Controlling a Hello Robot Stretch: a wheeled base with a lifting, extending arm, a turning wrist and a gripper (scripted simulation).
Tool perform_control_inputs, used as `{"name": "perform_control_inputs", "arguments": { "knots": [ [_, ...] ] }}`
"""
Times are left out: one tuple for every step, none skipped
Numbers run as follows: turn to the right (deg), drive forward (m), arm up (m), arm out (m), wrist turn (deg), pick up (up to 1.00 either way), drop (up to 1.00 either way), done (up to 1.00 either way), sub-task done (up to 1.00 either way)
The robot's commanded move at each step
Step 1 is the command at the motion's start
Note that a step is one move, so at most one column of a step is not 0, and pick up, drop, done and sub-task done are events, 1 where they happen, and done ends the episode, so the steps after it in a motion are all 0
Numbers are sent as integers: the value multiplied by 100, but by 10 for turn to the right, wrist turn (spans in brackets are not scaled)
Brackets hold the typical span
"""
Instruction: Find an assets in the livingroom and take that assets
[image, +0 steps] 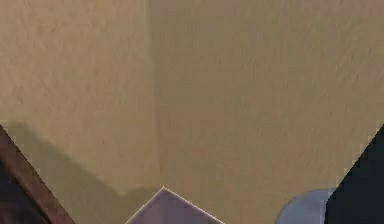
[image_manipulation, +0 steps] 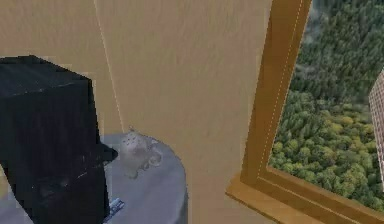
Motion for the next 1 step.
{"name": "perform_control_inputs", "arguments": {
  "knots": [
    [-210,0,0,0,0,0,0,0,0]
  ]
}}
